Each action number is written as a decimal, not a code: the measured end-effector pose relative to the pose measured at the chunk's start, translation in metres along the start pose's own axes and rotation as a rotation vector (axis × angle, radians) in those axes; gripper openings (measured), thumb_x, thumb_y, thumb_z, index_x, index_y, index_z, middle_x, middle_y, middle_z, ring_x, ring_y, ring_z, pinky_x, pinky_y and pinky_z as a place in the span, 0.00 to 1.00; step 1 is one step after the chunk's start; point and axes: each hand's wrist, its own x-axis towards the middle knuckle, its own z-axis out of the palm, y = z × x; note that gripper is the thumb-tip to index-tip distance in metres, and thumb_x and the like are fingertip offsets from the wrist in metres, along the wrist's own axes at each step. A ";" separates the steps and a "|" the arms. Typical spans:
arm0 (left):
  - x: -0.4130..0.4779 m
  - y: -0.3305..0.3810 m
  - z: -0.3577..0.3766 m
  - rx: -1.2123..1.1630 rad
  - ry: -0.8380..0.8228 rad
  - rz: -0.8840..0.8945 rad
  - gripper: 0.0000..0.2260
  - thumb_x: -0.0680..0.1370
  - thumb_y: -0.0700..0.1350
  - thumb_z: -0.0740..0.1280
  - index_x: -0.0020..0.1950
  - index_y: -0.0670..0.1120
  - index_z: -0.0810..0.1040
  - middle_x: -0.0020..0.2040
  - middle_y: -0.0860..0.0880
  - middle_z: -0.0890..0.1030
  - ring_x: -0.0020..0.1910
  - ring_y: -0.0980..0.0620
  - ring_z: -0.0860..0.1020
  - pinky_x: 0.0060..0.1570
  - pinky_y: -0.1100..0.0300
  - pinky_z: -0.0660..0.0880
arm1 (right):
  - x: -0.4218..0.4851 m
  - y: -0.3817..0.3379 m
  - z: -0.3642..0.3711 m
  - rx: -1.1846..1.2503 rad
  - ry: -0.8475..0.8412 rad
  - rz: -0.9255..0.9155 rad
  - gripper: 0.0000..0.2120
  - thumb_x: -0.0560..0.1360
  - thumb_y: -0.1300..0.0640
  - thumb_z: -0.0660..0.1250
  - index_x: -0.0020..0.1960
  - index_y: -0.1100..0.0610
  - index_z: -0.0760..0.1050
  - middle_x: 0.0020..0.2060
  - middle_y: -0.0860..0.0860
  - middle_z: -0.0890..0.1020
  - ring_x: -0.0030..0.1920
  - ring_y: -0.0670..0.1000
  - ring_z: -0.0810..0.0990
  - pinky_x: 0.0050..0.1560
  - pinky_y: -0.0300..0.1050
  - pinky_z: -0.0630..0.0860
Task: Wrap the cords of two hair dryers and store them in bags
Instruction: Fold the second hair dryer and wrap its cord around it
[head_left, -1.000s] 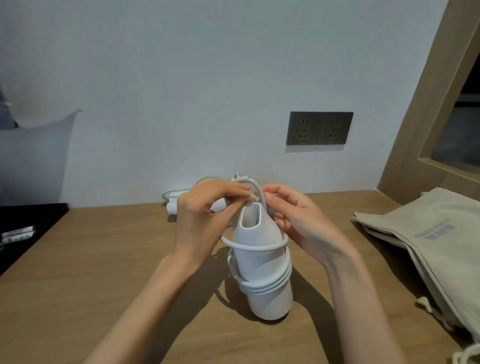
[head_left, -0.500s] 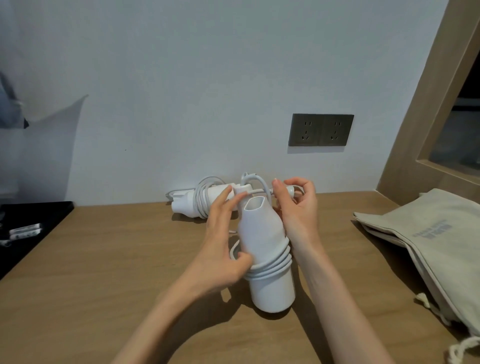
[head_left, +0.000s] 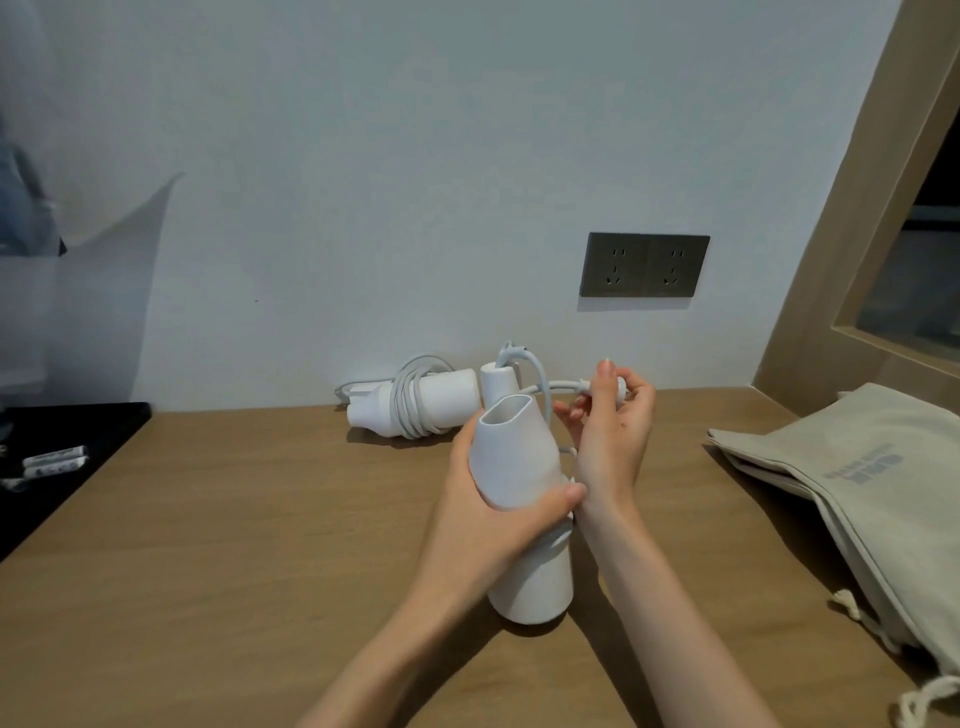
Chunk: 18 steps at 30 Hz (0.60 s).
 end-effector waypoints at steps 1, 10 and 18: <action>0.002 0.001 0.003 0.044 0.059 0.026 0.35 0.58 0.54 0.79 0.62 0.54 0.71 0.54 0.55 0.80 0.55 0.55 0.79 0.55 0.51 0.78 | 0.001 0.000 0.001 0.041 0.001 0.050 0.04 0.81 0.56 0.59 0.48 0.53 0.67 0.35 0.51 0.72 0.27 0.41 0.72 0.39 0.41 0.76; 0.014 0.001 0.002 0.061 0.224 -0.025 0.42 0.51 0.55 0.74 0.64 0.51 0.68 0.54 0.54 0.79 0.51 0.59 0.79 0.47 0.62 0.77 | -0.006 -0.005 0.007 0.299 -0.032 0.178 0.06 0.81 0.56 0.59 0.51 0.59 0.67 0.30 0.49 0.70 0.25 0.43 0.69 0.31 0.37 0.72; 0.021 0.003 -0.012 0.079 0.256 -0.093 0.31 0.54 0.49 0.74 0.57 0.48 0.73 0.49 0.51 0.80 0.47 0.57 0.80 0.36 0.65 0.74 | -0.005 -0.012 0.005 0.102 -0.141 0.043 0.03 0.80 0.56 0.61 0.49 0.56 0.70 0.32 0.50 0.74 0.31 0.44 0.72 0.40 0.41 0.72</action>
